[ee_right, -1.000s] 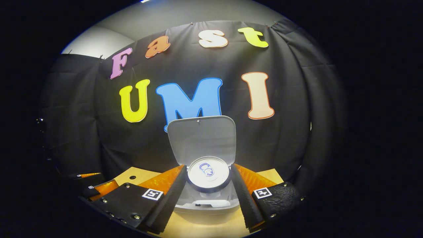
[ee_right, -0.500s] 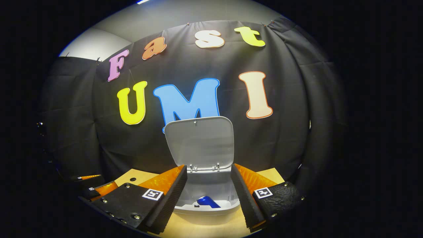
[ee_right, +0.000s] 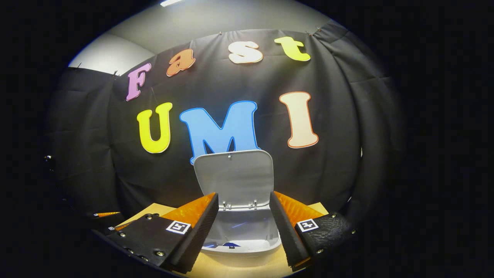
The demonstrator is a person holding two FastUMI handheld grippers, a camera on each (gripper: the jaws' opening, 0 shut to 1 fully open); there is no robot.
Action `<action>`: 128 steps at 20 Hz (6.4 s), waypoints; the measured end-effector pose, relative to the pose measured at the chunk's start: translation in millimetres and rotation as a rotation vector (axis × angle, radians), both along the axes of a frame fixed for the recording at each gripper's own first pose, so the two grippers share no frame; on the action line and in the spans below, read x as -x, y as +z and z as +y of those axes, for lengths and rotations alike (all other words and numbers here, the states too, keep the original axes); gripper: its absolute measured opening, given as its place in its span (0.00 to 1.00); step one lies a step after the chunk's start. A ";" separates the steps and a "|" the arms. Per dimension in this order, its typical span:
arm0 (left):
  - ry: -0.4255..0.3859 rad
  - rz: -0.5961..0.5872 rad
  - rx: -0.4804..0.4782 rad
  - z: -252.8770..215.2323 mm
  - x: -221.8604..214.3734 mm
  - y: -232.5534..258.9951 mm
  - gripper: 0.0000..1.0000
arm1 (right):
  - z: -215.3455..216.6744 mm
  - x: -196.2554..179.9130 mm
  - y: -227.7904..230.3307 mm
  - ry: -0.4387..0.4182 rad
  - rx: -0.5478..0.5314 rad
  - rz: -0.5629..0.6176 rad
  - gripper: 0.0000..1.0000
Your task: Press the lid of the desktop garbage bin to open it, pick up the crumpled paper on the desktop and throw it into the bin, then pick up the pop can on the desktop and drop it into the bin, and finally close the garbage bin lid.
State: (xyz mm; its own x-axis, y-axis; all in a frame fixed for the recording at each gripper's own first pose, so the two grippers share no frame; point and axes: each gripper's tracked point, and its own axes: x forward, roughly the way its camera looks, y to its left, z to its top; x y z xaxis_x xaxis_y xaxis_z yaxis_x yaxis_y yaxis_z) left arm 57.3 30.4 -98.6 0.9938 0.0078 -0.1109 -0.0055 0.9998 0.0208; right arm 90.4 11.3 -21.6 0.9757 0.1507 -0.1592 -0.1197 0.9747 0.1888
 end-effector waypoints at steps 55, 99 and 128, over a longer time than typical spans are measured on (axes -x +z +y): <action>0.036 -0.007 0.058 31.2 3.8 21.3 0.96 | 13.0 -51.3 -4.7 -0.010 0.119 0.051 0.86; 0.037 0.020 0.053 10.2 17.5 9.1 0.95 | 22.9 -3.7 -130.7 0.009 0.123 0.154 0.86; 0.006 -0.012 0.037 -9.5 5.2 24.1 0.92 | 17.2 -2.3 -124.0 -0.024 0.142 0.093 0.86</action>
